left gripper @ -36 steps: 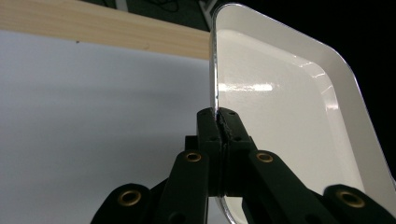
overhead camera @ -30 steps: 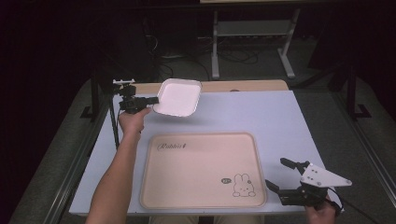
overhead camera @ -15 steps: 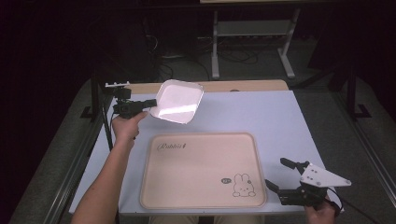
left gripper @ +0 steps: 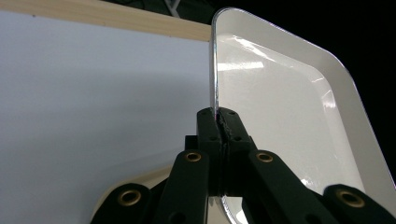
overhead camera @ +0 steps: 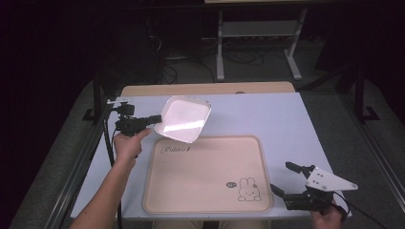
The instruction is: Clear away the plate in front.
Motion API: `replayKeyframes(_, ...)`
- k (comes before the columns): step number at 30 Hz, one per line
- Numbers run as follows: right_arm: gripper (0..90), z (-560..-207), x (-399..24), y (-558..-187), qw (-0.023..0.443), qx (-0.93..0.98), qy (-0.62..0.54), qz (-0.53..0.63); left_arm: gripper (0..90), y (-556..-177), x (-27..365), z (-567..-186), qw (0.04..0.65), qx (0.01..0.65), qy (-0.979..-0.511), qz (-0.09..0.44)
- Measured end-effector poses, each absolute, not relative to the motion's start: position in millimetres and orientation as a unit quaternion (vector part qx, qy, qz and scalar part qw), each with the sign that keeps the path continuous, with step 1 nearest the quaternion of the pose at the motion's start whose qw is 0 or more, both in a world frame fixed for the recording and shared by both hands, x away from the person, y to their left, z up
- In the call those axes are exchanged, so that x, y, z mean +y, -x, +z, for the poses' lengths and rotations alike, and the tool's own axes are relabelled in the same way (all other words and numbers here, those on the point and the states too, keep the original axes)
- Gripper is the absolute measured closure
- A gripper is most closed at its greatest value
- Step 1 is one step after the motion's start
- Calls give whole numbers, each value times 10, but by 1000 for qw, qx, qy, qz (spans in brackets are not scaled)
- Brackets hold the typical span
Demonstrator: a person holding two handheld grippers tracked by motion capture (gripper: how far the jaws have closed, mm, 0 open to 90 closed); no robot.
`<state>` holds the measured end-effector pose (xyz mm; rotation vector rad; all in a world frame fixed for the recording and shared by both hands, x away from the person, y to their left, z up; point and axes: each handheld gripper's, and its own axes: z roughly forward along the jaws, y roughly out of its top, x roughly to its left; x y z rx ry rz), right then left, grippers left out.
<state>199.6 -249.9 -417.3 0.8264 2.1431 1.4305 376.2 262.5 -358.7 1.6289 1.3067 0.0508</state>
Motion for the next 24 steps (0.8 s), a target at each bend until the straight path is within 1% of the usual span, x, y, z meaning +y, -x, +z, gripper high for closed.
replayKeyframes(8, 129, -4173, -2507, -1996, 216, 771, -301, 518, 890, -3650, 2558, -3637, 504, 539, -674, 16)
replayKeyframes(24, 129, -4172, -2510, -1993, 215, 770, -301, 520, 890, -3411, 2484, -3745, 489, 535, -689, 17)
